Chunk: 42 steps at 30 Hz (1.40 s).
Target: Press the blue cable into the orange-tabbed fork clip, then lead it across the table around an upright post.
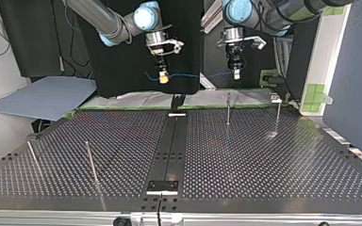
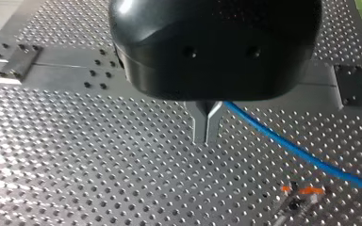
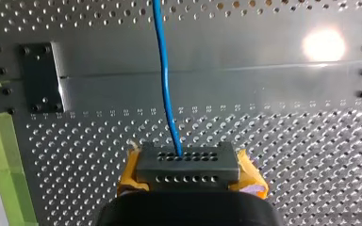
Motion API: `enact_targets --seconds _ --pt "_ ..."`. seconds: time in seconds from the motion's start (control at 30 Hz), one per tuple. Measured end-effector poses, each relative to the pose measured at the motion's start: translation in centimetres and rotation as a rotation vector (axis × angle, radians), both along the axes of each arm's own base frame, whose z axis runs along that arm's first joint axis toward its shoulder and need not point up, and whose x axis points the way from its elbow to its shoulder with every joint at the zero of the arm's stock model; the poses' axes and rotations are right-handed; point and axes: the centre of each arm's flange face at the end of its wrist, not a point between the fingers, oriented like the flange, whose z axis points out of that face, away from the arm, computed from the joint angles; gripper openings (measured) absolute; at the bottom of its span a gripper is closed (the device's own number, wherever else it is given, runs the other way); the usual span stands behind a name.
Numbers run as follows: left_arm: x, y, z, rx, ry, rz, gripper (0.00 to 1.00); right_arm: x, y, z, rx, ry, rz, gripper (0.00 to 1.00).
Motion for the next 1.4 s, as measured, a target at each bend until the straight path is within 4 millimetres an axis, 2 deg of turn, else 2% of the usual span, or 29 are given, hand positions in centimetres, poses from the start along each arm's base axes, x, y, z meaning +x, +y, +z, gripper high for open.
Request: enact_targets --seconds 0.27,0.47,0.73,0.93,1.17,1.3,1.4 --pt "2.6 0.2 -2.0 0.011 0.015 0.022 0.0 -0.9 -1.4 -0.3 0.008 0.005 -0.004 0.0" --pt "2.6 0.9 -4.3 0.025 0.062 0.034 0.0 -0.8 -2.3 -1.0 0.014 0.004 0.009 0.0" --pt "2.4 1.5 -7.3 0.043 0.129 0.019 0.0 -0.3 -3.1 -3.1 0.034 0.018 0.018 0.0" --pt "2.7 1.2 -9.6 0.055 0.19 -0.032 0.0 0.1 -4.4 -2.9 0.026 0.011 0.017 0.0" --pt "4.4 0.6 -10.0 0.053 0.207 -0.075 0.0 0.3 -5.6 -2.4 0.014 0.0 0.012 0.0" --pt "5.2 1.1 -9.9 0.049 0.207 -0.046 0.0 0.2 -5.7 -2.6 0.016 0.003 0.016 0.0" --pt "5.6 1.8 -9.9 0.038 0.205 -0.006 0.0 0.2 -5.5 -3.5 0.026 0.014 0.018 0.0"
